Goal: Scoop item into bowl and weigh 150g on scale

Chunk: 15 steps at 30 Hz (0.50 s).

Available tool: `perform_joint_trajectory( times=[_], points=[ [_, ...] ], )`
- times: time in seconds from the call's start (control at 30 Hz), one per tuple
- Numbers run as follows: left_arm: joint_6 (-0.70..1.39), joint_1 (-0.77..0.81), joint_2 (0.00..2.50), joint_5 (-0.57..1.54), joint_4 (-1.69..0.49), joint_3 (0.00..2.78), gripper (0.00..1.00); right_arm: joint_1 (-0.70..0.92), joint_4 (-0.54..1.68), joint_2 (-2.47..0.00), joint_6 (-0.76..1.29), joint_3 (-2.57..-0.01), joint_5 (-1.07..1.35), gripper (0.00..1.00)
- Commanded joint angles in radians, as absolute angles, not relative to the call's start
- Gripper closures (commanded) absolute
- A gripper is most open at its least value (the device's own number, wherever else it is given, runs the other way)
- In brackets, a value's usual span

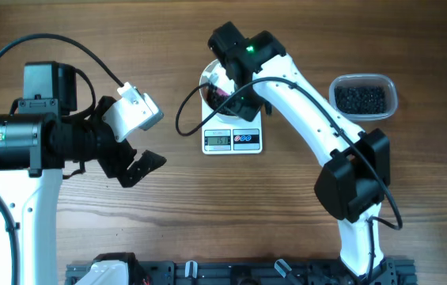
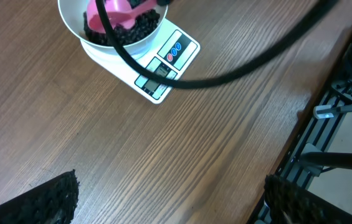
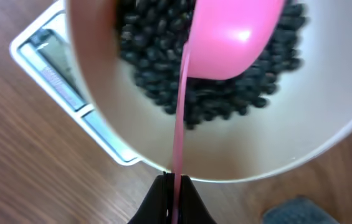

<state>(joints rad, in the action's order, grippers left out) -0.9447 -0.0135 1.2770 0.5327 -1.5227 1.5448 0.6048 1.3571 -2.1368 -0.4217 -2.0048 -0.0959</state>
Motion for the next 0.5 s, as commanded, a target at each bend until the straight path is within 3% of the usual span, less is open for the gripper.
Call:
perform_joint_trajectory(
  times=[0.0,0.47],
  points=[
    [-0.954,-0.019,1.267,0.54,-1.524,1.559,0.0,0.617,1.361,-2.154,-0.43,-1.996,0.019,0.96],
    [-0.954,-0.019,1.267,0.54,-1.524,1.559,0.0,0.512,1.333,-2.096,-0.268,-1.998,0.055,0.96]
  ],
)
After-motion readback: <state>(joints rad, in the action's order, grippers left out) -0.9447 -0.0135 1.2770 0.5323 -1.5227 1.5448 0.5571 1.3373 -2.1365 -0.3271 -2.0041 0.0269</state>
